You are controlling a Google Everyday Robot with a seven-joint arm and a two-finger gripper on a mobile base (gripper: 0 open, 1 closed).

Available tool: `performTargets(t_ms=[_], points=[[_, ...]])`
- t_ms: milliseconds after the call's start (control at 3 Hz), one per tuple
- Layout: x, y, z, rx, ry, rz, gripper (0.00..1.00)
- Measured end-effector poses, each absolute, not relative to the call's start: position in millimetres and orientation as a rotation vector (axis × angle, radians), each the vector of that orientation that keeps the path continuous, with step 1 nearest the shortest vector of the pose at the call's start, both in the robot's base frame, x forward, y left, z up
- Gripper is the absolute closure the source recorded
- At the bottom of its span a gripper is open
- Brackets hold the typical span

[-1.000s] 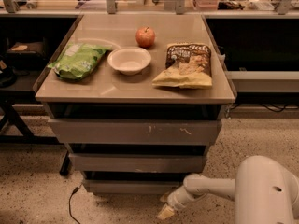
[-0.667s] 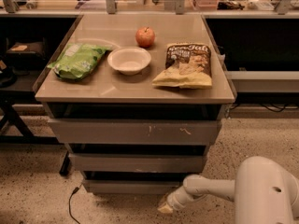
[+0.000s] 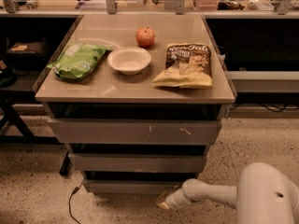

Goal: Close bottom drawer

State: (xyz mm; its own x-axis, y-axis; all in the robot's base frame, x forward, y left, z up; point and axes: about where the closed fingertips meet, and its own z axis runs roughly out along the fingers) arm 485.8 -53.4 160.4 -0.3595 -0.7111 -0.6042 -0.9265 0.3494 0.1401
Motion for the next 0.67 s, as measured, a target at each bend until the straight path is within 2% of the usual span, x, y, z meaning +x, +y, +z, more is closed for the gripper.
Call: performTargets(t_ms=[667], points=[[509,-44,160,-1.407,2.137,0.565,1.00]])
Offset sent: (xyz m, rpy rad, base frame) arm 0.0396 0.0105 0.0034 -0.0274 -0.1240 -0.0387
